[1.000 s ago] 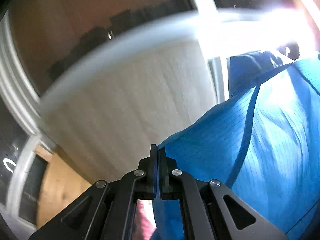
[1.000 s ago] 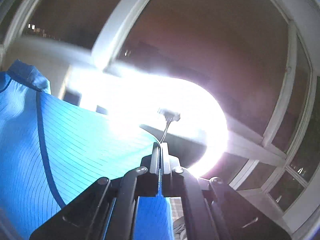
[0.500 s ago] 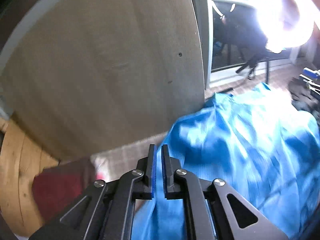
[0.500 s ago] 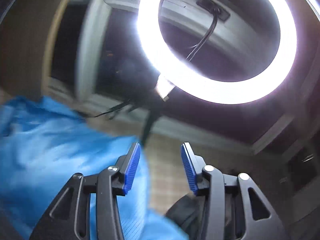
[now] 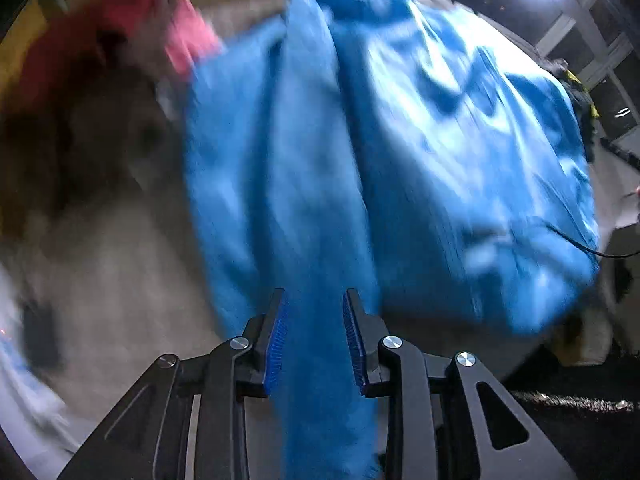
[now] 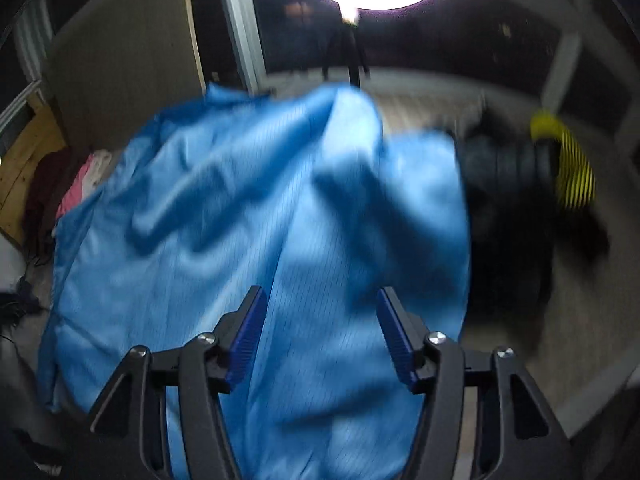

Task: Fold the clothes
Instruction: 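Lay the blue jacket flat on the blanket and open both grippers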

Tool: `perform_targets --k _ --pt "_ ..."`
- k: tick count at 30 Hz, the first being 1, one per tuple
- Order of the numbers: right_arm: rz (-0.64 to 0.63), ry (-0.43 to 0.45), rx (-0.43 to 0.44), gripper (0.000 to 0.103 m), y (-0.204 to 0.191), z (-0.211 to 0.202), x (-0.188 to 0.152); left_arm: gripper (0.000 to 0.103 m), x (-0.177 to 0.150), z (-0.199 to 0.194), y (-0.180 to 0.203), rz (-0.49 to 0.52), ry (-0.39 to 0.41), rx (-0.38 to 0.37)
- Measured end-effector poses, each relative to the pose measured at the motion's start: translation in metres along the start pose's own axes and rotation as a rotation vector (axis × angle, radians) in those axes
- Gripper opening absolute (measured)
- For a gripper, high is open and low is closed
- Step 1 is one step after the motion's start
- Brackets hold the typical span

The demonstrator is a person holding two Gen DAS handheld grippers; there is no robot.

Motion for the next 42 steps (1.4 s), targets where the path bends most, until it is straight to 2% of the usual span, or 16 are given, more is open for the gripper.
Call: perform_targets --k 5,6,7,8,12,15,17,19,22,30,33,35,38,40,41,42 --pt "0.059 -0.090 0.006 0.056 -0.002 0.008 -0.049 0.035 -0.026 0.024 0.014 0.055 -0.031 -0.005" --pt "0.058 -0.102 0.013 0.056 -0.005 0.010 -0.055 0.027 -0.027 0.025 0.013 0.057 -0.028 0.002" --pt "0.058 -0.114 0.019 0.057 -0.008 0.012 -0.061 0.008 -0.027 0.027 0.012 0.059 -0.025 0.010" --pt "0.058 -0.126 0.026 0.058 -0.011 0.014 -0.066 0.001 -0.025 0.026 0.011 0.073 -0.013 0.029" --pt "-0.051 -0.158 -0.031 0.058 -0.034 0.025 -0.085 0.000 -0.022 -0.002 -0.002 0.059 0.065 0.066" --pt "-0.116 -0.176 -0.103 0.058 -0.043 0.033 -0.094 0.000 -0.019 -0.048 -0.021 0.026 0.154 0.120" --pt "-0.109 -0.179 -0.120 0.058 -0.039 0.036 -0.094 0.001 -0.014 -0.084 -0.045 0.001 0.226 0.228" --pt "-0.102 -0.181 -0.150 0.058 -0.035 0.038 -0.092 0.014 -0.004 -0.105 -0.086 -0.056 0.238 0.439" --pt "-0.108 -0.185 -0.185 0.058 -0.029 0.039 -0.089 0.021 -0.002 -0.124 -0.130 -0.175 0.260 0.554" --pt "-0.121 -0.205 -0.175 0.058 -0.016 0.038 -0.092 0.022 -0.027 -0.164 -0.087 -0.127 0.389 0.318" --pt "-0.086 -0.210 -0.069 0.058 -0.019 0.035 -0.091 0.022 -0.022 -0.160 -0.061 -0.088 0.401 0.266" --pt "-0.088 -0.200 -0.024 0.058 -0.024 0.032 -0.091 0.022 -0.020 -0.152 -0.041 -0.062 0.390 0.190" --pt "-0.149 -0.223 -0.030 0.058 -0.036 0.042 -0.095 0.022 -0.018 -0.126 -0.012 -0.004 0.342 0.145" --pt "-0.179 -0.248 -0.047 0.040 -0.037 0.051 -0.099 0.022 -0.015 -0.108 -0.005 0.003 0.306 0.127" --pt "-0.179 -0.265 -0.043 0.011 -0.035 0.054 -0.100 0.022 -0.012 -0.100 -0.003 0.004 0.290 0.116" --pt "-0.165 -0.269 -0.030 0.006 -0.030 0.053 -0.098 0.022 -0.010 -0.092 -0.001 0.005 0.275 0.105"
Point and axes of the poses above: each gripper's, at about its wrist camera, not at the fingertips, and z roughly the way its jaws point, y to its right, x to its top, the point moved 1 cm from there along z, roughly the way its jaws point, and after that the axes turned 4 degrees about -x, right-handed, at the moved point
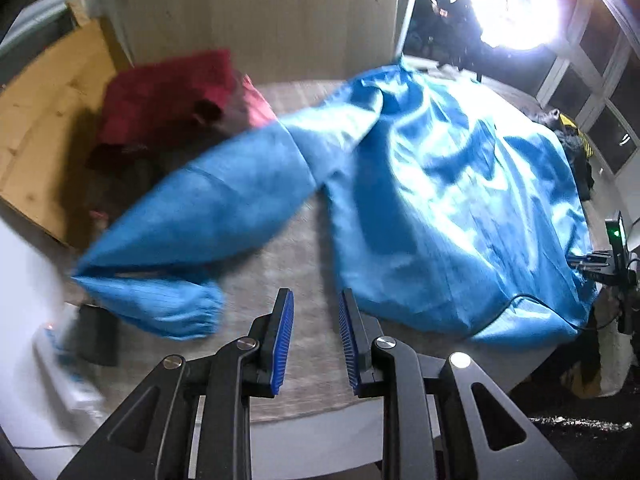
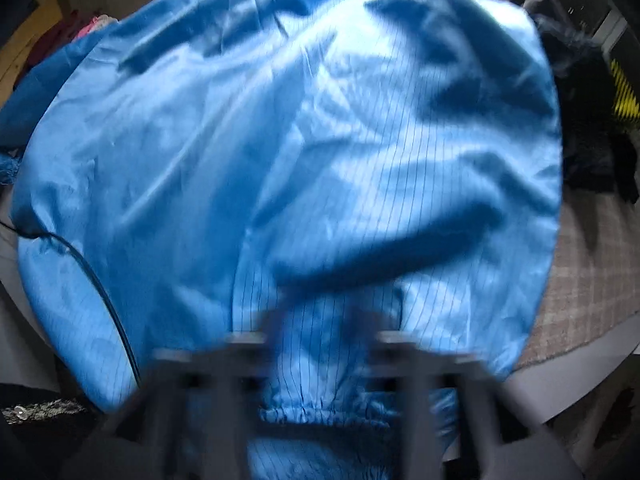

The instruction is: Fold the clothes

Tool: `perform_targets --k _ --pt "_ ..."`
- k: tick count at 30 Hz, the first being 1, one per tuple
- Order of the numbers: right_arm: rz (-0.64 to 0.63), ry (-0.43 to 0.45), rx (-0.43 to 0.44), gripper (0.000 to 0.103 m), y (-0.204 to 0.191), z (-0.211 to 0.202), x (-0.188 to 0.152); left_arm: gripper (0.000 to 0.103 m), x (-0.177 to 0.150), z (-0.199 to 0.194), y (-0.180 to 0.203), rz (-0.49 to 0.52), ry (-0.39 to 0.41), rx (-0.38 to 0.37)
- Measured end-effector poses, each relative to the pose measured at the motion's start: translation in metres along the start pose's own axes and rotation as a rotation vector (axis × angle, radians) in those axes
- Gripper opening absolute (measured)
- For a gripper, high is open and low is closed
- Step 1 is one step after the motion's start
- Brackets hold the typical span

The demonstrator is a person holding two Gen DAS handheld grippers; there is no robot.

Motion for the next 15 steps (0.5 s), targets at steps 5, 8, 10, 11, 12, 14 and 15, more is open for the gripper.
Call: perform_targets --k 5,8,10,11,12,14,15 --pt "0.023 0.027 0.080 0.049 0.010 -0.026 -0.003 0.022 0.001 -0.009 0.010 0.011 -0.009 -0.008" --pt "-0.078 0.065 0.063 0.054 -0.007 -0.032 -0.008 0.022 0.002 -0.038 0.006 0.021 0.011 0.035" --pt "-0.109 0.052 0.049 0.053 -0.016 -0.026 -0.012 0.022 0.000 -0.059 0.002 0.022 0.024 0.069" --pt "-0.119 0.045 0.029 0.047 -0.019 -0.025 -0.011 0.022 -0.001 -0.070 -0.001 0.022 0.028 0.086" --pt "-0.127 0.035 0.004 0.027 -0.016 -0.019 -0.013 0.022 -0.003 -0.080 -0.003 0.019 0.030 0.112" --pt "-0.101 0.006 0.003 0.001 -0.005 -0.014 -0.017 0.022 -0.007 -0.091 -0.006 0.026 0.022 0.130" --pt "-0.070 0.015 0.006 0.001 0.008 -0.017 -0.017 0.022 -0.009 -0.096 -0.007 0.029 0.018 0.139"
Point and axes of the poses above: each gripper's, at about its wrist camera, not at the fingertips, and z roughly the way its jaws point, y to its right, x to its top, the point moved 1 cm from there along z, roughly the way its jaws point, and after that the axes turned 4 degrees about -x, right-handed, at the moved point
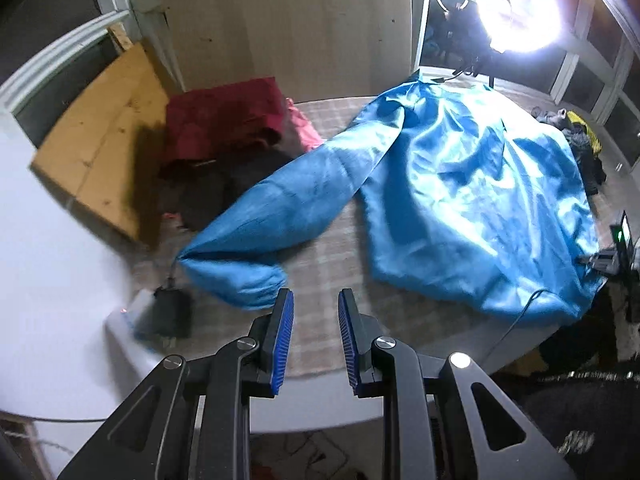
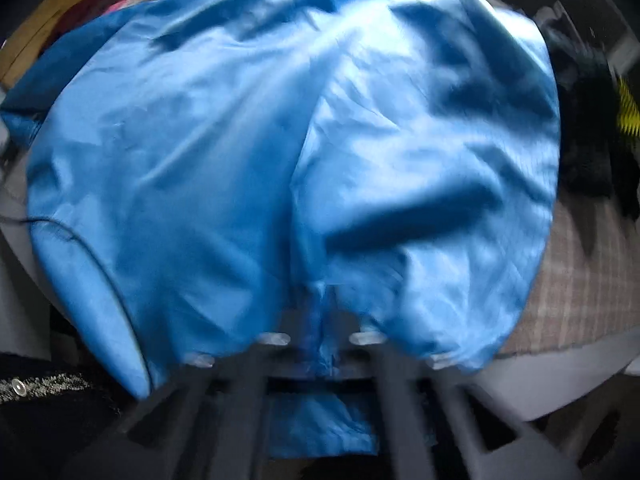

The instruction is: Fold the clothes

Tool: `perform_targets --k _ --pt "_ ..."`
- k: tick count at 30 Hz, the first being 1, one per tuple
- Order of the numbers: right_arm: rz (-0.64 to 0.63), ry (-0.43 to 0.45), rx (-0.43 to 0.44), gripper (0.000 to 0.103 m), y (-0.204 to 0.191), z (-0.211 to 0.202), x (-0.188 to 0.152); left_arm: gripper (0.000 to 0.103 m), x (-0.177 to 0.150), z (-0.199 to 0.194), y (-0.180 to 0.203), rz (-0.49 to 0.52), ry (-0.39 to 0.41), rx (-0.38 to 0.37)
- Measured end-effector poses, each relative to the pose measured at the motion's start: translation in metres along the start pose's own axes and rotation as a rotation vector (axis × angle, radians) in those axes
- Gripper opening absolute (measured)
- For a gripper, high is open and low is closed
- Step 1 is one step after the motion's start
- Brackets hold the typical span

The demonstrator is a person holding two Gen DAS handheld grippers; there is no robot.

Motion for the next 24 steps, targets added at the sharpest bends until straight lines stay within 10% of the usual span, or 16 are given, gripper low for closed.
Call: perform_targets --k 4,8,13,24 --pt "0.153 0.121 -0.075 0.001 0.072 -0.042 0.004 0.022 -0.006 0.002 0.007 0.027 -0.043 -0.020" --pt "0.409 0.201 -0.484 0.008 0.179 -0.082 0.012 0.022 -0.007 0.037 0.027 0.073 -0.099 -0.092" --pt "0.380 0.217 -0.242 0.059 0.168 -0.088 -0.005 0.022 -0.014 0.103 0.059 0.149 -0.199 -0.172" --pt "0.260 0.018 0.060 0.062 0.052 0.003 -0.051 0.024 -0.022 0.190 0.097 0.268 -0.296 -0.263"
Point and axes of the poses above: each gripper's, at about its wrist camera, not at the fingertips, and z roughly the way its jaws point, y to its right, x to its top, the point moved 1 cm from there along z, roughly the way its jaws point, and after that the axes turned 4 degrees about -x, right-handed, at the moved point
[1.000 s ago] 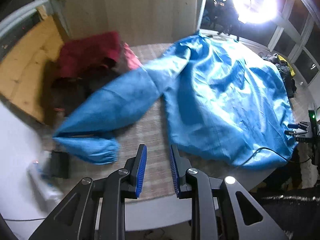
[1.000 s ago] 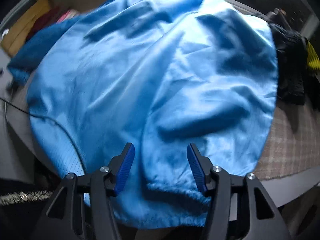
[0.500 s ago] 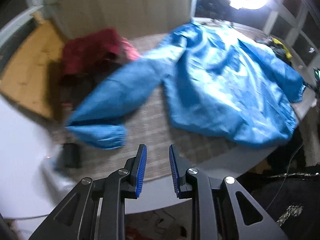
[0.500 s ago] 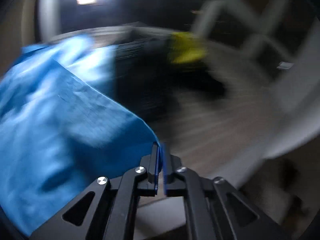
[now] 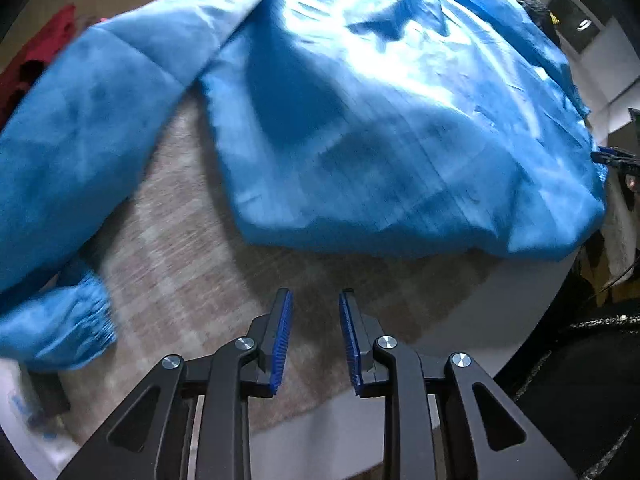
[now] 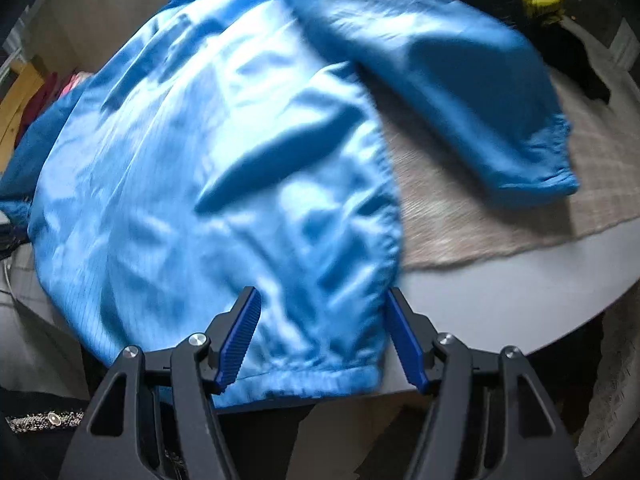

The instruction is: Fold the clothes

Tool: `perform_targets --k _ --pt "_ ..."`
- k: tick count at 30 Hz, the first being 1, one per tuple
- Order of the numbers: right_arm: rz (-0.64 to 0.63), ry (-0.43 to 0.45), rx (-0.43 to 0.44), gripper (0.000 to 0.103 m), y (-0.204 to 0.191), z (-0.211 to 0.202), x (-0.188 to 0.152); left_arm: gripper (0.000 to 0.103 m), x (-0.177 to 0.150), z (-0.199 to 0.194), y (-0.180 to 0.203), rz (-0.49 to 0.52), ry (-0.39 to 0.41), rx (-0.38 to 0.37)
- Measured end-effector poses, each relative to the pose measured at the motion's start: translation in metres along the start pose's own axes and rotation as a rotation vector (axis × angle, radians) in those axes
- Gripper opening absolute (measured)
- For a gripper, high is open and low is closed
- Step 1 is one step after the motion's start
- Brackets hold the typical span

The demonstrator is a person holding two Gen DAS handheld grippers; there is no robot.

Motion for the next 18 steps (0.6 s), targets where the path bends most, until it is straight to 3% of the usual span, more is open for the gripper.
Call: perform_targets --k 2,4,5,6,10,13,16,18 --pt "-0.013 -0.011 0.012 0.062 -0.007 0.004 -0.001 0.024 0.006 0.005 0.004 0.009 0.006 -0.043" --pt "-0.039 -0.022 0.024 0.048 -0.014 0.006 0.000 0.024 0.013 0.007 0.011 0.024 0.021 -0.081" --pt "-0.056 -0.019 0.036 0.009 -0.017 0.005 0.002 0.024 0.017 0.007 0.015 0.034 0.033 -0.098" --pt "-0.057 -0.027 0.057 0.003 -0.017 0.004 0.005 0.021 0.021 0.005 0.017 0.034 0.041 -0.115" --pt "0.006 0.087 0.097 0.002 -0.003 -0.029 0.028 0.013 0.055 -0.018 0.024 0.027 0.139 -0.199" --pt "0.080 0.192 0.069 0.002 0.021 -0.057 0.058 0.014 0.109 -0.028 0.029 0.064 0.210 -0.151" --pt "0.185 0.230 -0.014 0.002 0.054 -0.069 0.089 0.015 0.160 -0.028 0.025 0.052 0.215 -0.064" --pt "0.209 0.216 -0.023 0.002 0.063 -0.057 0.104 0.022 0.153 -0.045 0.021 0.049 0.243 -0.057"
Point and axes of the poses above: each gripper's, at about its wrist camera, not at the fingertips, and z roughly the way its jaws point, y to its right, x to its top, the point moved 1 cm from there along z, roughly the way its jaws point, and after that the axes turned 4 degrees about -x, right-handed, at the moved point
